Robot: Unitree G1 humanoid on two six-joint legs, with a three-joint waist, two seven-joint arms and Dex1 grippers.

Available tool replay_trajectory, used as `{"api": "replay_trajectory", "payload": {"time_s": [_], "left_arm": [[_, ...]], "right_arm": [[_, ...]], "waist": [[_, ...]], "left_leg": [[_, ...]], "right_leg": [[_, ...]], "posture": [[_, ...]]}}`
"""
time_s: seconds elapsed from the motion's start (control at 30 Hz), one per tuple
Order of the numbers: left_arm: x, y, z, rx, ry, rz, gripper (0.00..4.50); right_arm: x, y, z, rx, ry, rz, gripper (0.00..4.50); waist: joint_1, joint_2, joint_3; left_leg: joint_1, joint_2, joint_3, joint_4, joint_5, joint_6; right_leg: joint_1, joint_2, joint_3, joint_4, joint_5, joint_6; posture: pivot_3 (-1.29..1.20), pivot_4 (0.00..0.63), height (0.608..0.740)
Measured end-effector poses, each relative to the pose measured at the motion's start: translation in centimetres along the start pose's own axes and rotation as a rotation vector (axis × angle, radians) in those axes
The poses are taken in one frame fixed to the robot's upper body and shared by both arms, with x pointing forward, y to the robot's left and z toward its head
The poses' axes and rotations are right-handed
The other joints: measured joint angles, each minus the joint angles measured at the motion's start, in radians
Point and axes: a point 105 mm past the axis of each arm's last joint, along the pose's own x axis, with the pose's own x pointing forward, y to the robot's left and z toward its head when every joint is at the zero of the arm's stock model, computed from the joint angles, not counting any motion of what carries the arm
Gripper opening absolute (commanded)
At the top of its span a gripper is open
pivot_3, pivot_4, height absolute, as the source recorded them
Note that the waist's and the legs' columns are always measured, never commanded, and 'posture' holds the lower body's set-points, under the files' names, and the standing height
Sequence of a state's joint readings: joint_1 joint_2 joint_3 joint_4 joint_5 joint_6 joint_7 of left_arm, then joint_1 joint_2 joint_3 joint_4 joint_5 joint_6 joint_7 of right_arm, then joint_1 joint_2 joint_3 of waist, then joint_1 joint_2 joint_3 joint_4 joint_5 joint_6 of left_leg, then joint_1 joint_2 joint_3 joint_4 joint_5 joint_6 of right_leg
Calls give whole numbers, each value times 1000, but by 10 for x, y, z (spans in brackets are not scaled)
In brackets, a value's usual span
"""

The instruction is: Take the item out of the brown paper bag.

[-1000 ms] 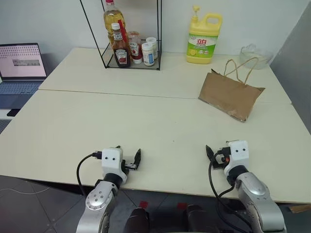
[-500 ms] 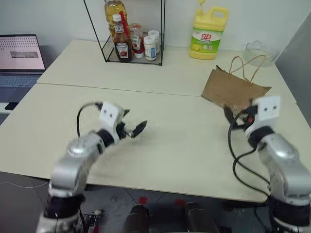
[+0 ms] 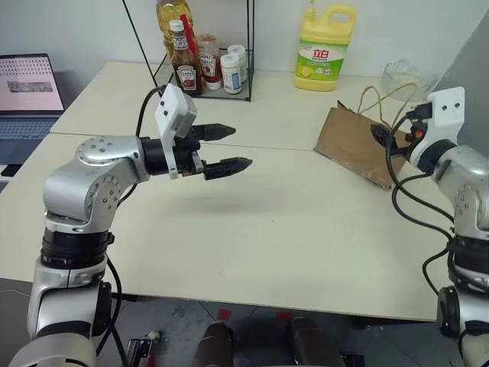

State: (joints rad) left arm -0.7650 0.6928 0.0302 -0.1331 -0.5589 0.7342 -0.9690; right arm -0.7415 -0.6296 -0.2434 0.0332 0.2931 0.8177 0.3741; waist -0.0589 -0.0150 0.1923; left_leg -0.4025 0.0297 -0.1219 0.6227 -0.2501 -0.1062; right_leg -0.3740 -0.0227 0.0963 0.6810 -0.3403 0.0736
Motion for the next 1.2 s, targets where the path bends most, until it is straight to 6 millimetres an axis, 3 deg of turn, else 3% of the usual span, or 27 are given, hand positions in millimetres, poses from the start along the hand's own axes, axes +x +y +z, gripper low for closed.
{"api": "replay_trajectory", "payload": {"time_s": [0.23, 0.47, 0.7, 0.93, 1.03, 1.2], "left_arm": [[2, 5, -7, -5, 10, 34, 4500], [3, 5, -7, -8, 4, 39, 4500], [0, 7, -15, -28, 17, 68, 4500], [-3, 10, -15, -26, 19, 92, 4500], [-3, 9, -17, -30, 22, 91, 4500], [-3, 8, -17, -33, 20, 85, 4500]], "right_arm": [[27, -8, 2, 99, 83, 42, 4484], [56, 0, 22, 255, 98, 100, 4484], [71, 9, 12, 386, 170, 122, 4484], [75, 10, 4, 405, 177, 116, 4484], [77, 11, 8, 408, 150, 125, 3894], [78, 12, 16, 420, 113, 142, 2092]], "waist": [[-2, 1, 1], [-8, 2, 2], [-12, 3, 2], [-23, 3, 2], [-27, 3, 2], [-28, 3, 2]], "left_leg": [[0, 0, 1, 1, 0, 0], [0, 0, 1, 1, 0, 0], [-1, 0, 3, 1, 0, 0], [0, 0, 3, 1, 0, 0], [0, 0, 3, 1, 0, 0], [0, 0, 4, 2, 0, 0]], "right_leg": [[0, 0, 0, 0, 0, 0], [0, 0, 0, 0, 0, 0], [0, -1, 0, 0, 0, 0], [0, -1, 0, 1, 0, 0], [0, -1, 0, 1, 0, 0], [0, -1, 1, 2, 0, 0]], "posture": [[0, 150, 740], [0, 150, 740], [0, 150, 740], [0, 150, 740], [0, 150, 740], [0, 150, 740]]}}
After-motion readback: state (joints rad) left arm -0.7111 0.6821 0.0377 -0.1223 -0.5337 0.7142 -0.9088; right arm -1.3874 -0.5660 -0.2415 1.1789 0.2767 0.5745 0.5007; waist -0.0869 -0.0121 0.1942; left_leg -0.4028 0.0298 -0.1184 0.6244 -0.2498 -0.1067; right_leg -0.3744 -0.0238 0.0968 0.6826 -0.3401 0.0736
